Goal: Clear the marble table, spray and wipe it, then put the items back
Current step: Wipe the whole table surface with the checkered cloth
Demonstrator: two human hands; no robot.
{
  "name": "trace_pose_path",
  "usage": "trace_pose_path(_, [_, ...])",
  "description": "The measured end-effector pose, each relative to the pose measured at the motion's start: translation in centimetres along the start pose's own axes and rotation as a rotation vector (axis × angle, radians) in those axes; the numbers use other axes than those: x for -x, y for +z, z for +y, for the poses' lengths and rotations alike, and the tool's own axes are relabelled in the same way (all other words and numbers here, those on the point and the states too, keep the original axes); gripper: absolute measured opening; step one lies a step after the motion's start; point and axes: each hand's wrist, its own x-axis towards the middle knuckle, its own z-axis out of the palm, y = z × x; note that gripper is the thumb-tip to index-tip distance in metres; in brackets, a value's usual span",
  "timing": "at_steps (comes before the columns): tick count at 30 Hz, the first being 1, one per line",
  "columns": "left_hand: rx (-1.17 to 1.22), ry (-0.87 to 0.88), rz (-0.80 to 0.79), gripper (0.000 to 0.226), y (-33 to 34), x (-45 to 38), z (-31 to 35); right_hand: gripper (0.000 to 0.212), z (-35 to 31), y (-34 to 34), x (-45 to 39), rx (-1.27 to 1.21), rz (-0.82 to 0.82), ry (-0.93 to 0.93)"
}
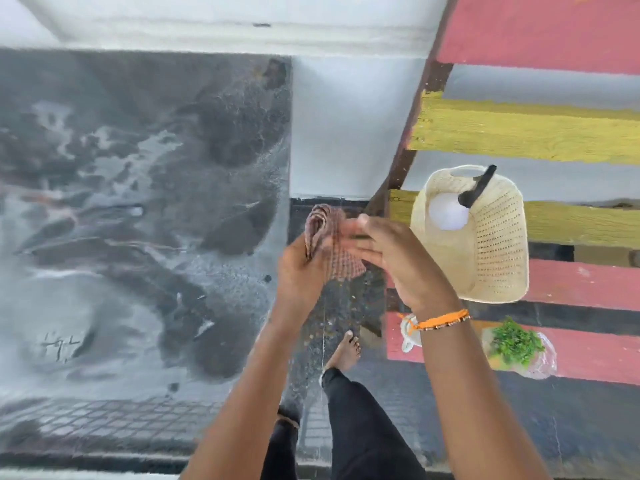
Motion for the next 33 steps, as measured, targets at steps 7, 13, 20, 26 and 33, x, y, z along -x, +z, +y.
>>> trace_pose_path(7, [0.51, -0.263, 0.038, 0.031, -17.2, 6.8, -1.4, 0.025, 0.9, 14.8, 1.1, 0.409, -0.118, -0.175])
trace_pose_path(13, [0.51, -0.312, 0.136, 0.019, -29.8, 12.6, -4.9, 0.012, 2.7, 28.3, 2.3, 0.516, -0.595, -0.074])
trace_pose_path(20, [0.631, -0.462, 0.191, 0.025, -40.7, 16.0, -10.0, 0.013, 2.8, 40.1, 1.9, 0.732, -0.735, -0.174])
trace_pose_path(26, [0.936, -0.4, 0.324, 0.019, -46.1, 15.2, -13.5, 0.02, 3.7, 48.4, -2.5, 0.542, -0.535, -0.093])
trace_pose_path(33, [0.979, -0.356, 0.379, 0.049, -52.3, 7.4, -13.4, 0.024, 2.9, 58.7, -8.8, 0.238, -0.51, 0.03])
